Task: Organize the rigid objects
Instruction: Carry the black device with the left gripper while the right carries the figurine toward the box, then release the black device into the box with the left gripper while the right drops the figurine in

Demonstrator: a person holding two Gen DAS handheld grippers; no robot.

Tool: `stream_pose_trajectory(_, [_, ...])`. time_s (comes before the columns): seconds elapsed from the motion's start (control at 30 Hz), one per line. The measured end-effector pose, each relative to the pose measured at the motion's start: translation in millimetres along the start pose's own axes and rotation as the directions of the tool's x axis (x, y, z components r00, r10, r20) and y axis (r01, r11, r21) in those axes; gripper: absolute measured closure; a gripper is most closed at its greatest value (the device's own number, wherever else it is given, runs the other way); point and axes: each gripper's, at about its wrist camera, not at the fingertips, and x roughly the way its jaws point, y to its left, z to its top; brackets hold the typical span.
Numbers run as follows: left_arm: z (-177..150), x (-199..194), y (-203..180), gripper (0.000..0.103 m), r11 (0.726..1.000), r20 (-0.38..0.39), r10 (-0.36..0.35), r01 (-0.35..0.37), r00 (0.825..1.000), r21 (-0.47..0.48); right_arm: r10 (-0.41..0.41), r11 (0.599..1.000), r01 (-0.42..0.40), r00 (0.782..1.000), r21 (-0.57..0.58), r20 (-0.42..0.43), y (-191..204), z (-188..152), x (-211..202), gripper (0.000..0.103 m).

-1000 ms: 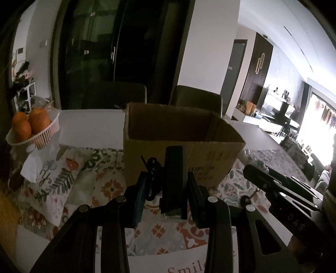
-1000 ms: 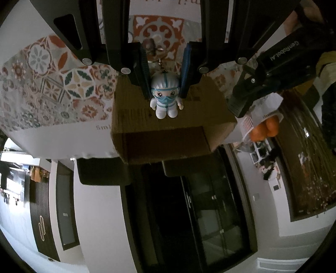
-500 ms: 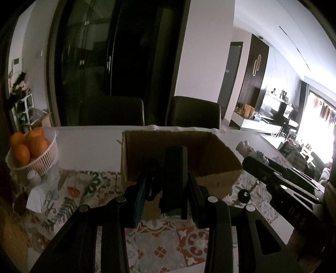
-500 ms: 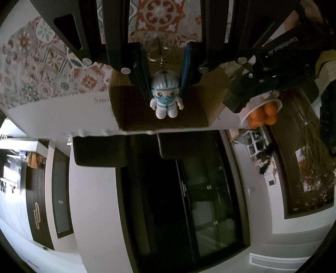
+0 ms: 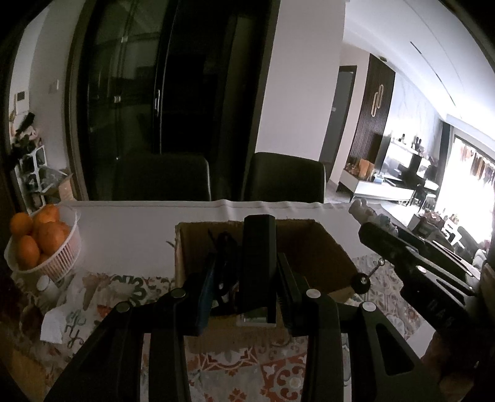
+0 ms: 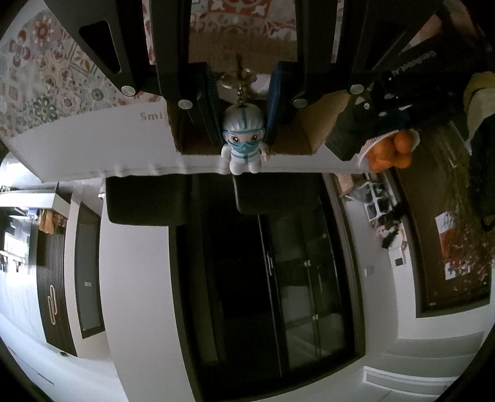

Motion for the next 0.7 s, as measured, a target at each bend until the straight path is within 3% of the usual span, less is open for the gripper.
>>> stream_pose_trajectory(0.33, [18.2,31.8,5.7,0.067,1.000,-0.022,0.013,-0.013,1.000,0.006,-0.016,1.000,0.016,1.000,-0.026,0.003,-6.0,23.7,28.2,0.075])
stream_pose_trajectory(0.7, [15.3,75.7,15.4,0.067,1.000,-0.120,0.029,-0.029,0.992,-0.001,-0.008,1.000,0.007,0.993,-0.014,-0.117,-17.4,18.8,79.7,0.075])
